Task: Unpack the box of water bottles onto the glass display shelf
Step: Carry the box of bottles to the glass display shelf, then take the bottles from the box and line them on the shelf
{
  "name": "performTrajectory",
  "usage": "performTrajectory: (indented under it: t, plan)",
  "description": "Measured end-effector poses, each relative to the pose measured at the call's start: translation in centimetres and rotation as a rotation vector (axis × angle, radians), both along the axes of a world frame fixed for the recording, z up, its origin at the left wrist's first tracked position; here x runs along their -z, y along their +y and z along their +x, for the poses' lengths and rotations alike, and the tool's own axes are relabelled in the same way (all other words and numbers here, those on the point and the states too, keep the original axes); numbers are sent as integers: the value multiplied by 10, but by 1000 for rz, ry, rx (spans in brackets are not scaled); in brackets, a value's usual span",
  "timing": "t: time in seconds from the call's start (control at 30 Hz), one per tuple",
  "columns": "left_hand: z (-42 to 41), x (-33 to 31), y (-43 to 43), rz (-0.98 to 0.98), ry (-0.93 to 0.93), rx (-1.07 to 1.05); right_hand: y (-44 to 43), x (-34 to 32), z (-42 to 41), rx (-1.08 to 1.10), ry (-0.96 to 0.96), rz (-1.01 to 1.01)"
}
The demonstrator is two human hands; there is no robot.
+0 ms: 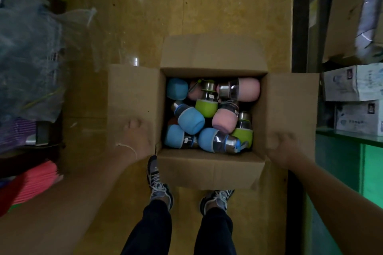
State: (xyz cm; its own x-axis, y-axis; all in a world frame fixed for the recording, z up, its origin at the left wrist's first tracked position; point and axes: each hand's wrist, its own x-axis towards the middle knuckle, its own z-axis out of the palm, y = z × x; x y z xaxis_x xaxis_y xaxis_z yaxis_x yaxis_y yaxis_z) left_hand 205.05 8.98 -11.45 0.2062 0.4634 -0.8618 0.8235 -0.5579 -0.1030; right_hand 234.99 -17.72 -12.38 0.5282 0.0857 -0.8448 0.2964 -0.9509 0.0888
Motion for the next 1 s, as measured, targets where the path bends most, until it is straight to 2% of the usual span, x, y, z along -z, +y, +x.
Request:
performTrajectory:
  t: [0.07, 0.13, 0.2, 0.27, 0.3, 0.37, 0.43, 0.53, 0.6, 0.67, 0.77, 0.87, 1.0]
  plan:
    - [9, 19, -3, -91, -88, -251, 3, 18, -8, 121, 75, 67]
    - [17, 33, -2, -133, -144, -380, 4, 35, -12, 211, 117, 101]
    - [20, 43, -1, -155, -201, -460, 5, 46, -15, 245, 89, 100]
    - [20, 46, 0, -127, -216, -521, 11, 45, -23, 180, -46, 87]
    - [19, 45, -1, -62, -197, -490, 16, 41, -31, 112, -153, 111]
    - [21, 38, -7, 134, -122, -256, 26, 33, -51, 18, -293, 257]
    - [32, 30, -21, 233, -165, 51, 36, 32, -74, -46, -236, 335]
    - [54, 33, -50, 97, -399, 307, 41, 46, -101, 83, -44, 272]
    - [69, 41, -70, -95, -442, 344, 41, 55, -107, 260, 5, 268]
    - [81, 54, -91, -245, -388, 265, 41, 63, -107, 395, 0, 273]
    - [91, 79, -111, -317, -310, -43, 43, 76, -101, 489, -9, 282]
    - [94, 99, -121, -342, -284, -277, 38, 91, -91, 534, 19, 304]
    - [87, 115, -125, -420, -316, -420, 29, 97, -85, 478, 98, 320]
